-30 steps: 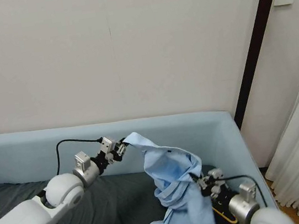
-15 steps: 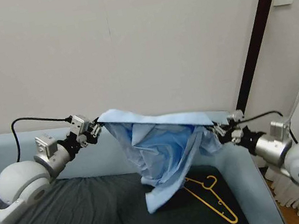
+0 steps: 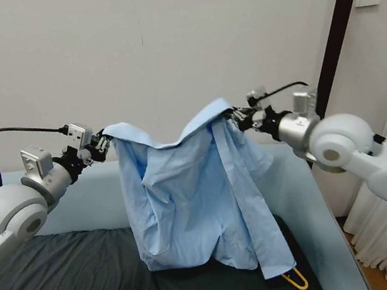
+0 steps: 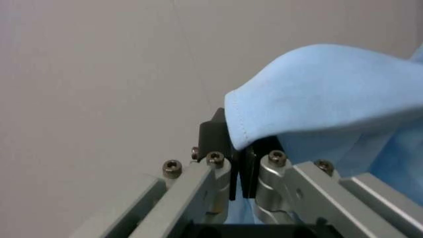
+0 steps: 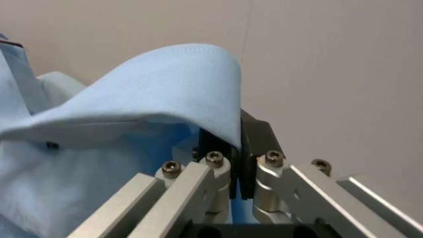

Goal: Pick up the clothes from the sofa and hang them on the clothes hanger.

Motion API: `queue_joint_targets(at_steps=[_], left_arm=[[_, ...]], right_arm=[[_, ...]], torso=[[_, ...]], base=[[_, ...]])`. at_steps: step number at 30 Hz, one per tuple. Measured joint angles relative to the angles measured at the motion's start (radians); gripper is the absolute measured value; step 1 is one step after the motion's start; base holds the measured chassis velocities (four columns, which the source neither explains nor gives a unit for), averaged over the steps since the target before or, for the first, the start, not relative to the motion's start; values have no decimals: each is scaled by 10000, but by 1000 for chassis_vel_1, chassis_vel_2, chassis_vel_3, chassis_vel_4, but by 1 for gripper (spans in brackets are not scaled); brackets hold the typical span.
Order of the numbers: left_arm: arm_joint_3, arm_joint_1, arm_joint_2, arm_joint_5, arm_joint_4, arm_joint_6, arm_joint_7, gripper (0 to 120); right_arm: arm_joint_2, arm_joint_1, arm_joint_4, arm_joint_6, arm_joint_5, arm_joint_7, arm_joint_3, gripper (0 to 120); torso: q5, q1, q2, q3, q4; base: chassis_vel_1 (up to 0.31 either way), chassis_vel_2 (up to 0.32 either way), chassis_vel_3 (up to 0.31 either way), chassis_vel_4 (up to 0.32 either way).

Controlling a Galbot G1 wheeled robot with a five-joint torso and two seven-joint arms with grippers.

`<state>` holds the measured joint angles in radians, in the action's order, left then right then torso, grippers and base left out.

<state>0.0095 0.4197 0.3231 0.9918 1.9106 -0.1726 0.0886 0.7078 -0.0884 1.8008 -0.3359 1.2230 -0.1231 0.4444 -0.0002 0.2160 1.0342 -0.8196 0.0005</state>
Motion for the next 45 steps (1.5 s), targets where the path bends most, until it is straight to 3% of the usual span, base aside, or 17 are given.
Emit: queue_joint_targets(at_steps=[4,9,10,13,15,16,17,19,20,24,26,28,32,35,37,41,45], left_arm=[[-394,413,-156,7,83,83,20,0],[-1383,1712,-1398,215,1749,213,301,0],[-1383,1712,-1398,215,1749,213,301,0],[-1549,1574,-1758,653,2464,5,695,0],[-1789,1469,-2095,1035,3182,-221,956,0],[-1789,1469,-2095,1035,3182,-221,956,0],[-2358,1688,-2382,1328,3718,-380,1269,0],[-3313,2041,-2637,2353,4662,-1259,2259,0],[-3313,2041,-2637,2353,4662,-1259,2259,0],[-4744,1877,-3059,4636,5830,-3241,3854,0],[-4805,1638,-3245,5157,5944,-3682,4237,0],[-4525,386,-3604,6931,6024,-4809,5198,0],[-4425,-598,-3724,8502,6068,-5505,6004,0],[-4393,-602,-3429,9917,6073,-5567,6709,0],[-4346,-484,-3282,10092,6073,-5574,6906,0],[-4062,-82,-2579,10177,6025,-5606,7473,0],[-3224,697,-1423,9391,5824,-5762,7944,0]], right_arm=[[-198,58,70,18,40,18,-55,0],[-1173,1029,1659,41,133,-304,-817,0],[-1173,1029,1659,41,133,-304,-817,0],[-2000,2068,2600,-93,430,-559,-1988,0],[-3193,3252,3863,-190,871,-854,-3267,0],[-3193,3252,3863,-190,871,-854,-3267,0],[-4009,4012,4638,-210,1195,-1044,-4025,0],[-4784,4955,5629,-398,1767,-1618,-5005,0],[-4784,4955,5629,-398,1767,-1618,-5005,0],[-5341,5210,6860,-1282,4324,-3836,-6558,0],[-5597,5187,7023,-1465,4939,-4091,-6848,0],[-6139,5047,7135,-2023,6247,-4752,-7523,0],[-6054,5009,7167,-2681,8097,-6180,-8416,0],[-5608,5073,7170,-3249,9792,-7667,-8570,0],[-5448,5094,7168,-3331,10060,-8020,-8492,0],[-4978,5318,7118,-3368,9953,-8420,-7854,0],[-4052,5925,6952,-3152,8235,-7708,-6373,0]], torso=[[2,1,-1,0,-12],[4,-3,0,4,0],[4,-3,0,4,0],[8,-3,1,4,2],[6,-3,1,4,-18],[6,-3,1,4,-18],[8,-2,2,5,-21],[15,-8,5,8,-16],[15,-8,5,8,-16],[2,-7,5,6,2],[9,-6,4,4,2],[-3,-4,3,3,-7],[9,-5,5,5,-6],[4,-5,3,3,-4],[5,-3,3,3,-3],[2,-1,2,2,-6],[2,-1,1,1,-5]], base=[[0,0,0,0],[0,0,0,0],[0,0,0,0],[0,0,0,0],[0,0,0,0],[0,0,0,0],[0,0,0,0],[0,0,0,0],[0,0,0,0],[0,0,0,0],[0,0,0,0],[0,0,0,0],[0,0,0,0],[0,0,0,0],[0,0,0,0],[0,0,0,0],[0,0,0,0]])
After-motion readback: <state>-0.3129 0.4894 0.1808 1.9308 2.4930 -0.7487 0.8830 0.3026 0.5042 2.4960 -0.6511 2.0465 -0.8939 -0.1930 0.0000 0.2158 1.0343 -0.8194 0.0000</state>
